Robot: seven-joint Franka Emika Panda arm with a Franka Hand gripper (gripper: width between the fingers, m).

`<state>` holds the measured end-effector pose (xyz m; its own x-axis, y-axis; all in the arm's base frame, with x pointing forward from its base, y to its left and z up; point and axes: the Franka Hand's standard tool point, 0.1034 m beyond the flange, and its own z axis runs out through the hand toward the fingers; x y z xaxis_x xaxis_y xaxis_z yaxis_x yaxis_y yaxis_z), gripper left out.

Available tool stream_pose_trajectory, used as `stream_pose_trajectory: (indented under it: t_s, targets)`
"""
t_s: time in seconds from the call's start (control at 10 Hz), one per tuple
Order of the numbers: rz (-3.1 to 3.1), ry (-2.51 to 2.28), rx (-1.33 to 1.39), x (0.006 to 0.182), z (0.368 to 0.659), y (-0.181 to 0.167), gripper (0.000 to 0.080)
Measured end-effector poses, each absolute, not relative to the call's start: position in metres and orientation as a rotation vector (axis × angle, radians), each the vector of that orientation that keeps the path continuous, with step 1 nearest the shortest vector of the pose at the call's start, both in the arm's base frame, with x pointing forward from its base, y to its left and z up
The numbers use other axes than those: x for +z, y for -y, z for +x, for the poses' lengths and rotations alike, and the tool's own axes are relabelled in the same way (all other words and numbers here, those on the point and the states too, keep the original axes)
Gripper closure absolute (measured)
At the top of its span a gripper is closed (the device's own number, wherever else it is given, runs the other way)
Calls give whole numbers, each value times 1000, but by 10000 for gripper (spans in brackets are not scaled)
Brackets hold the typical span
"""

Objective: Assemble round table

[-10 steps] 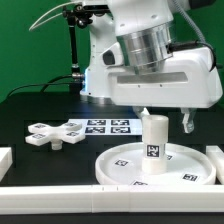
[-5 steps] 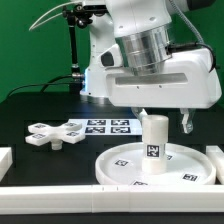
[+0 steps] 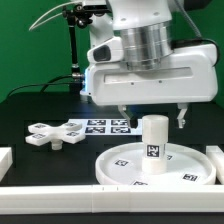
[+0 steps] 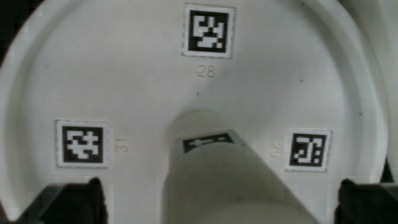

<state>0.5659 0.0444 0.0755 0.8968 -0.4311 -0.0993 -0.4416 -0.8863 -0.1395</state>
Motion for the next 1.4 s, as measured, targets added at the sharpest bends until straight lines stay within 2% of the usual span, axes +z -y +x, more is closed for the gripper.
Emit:
stream_pose_trajectory:
  t_s: [0.2,0.4,0.6,1.0,1.4]
  targets:
    - [-2908,-656,100,74,565,-44,151]
    - [-2963,-389,73,70,562,-24,151]
    - [-2971,-305,61,73,557,-9,151]
    - [-2971,-306,69,71,554,-9,151]
    - [-3044,57,63,80,549,-14,151]
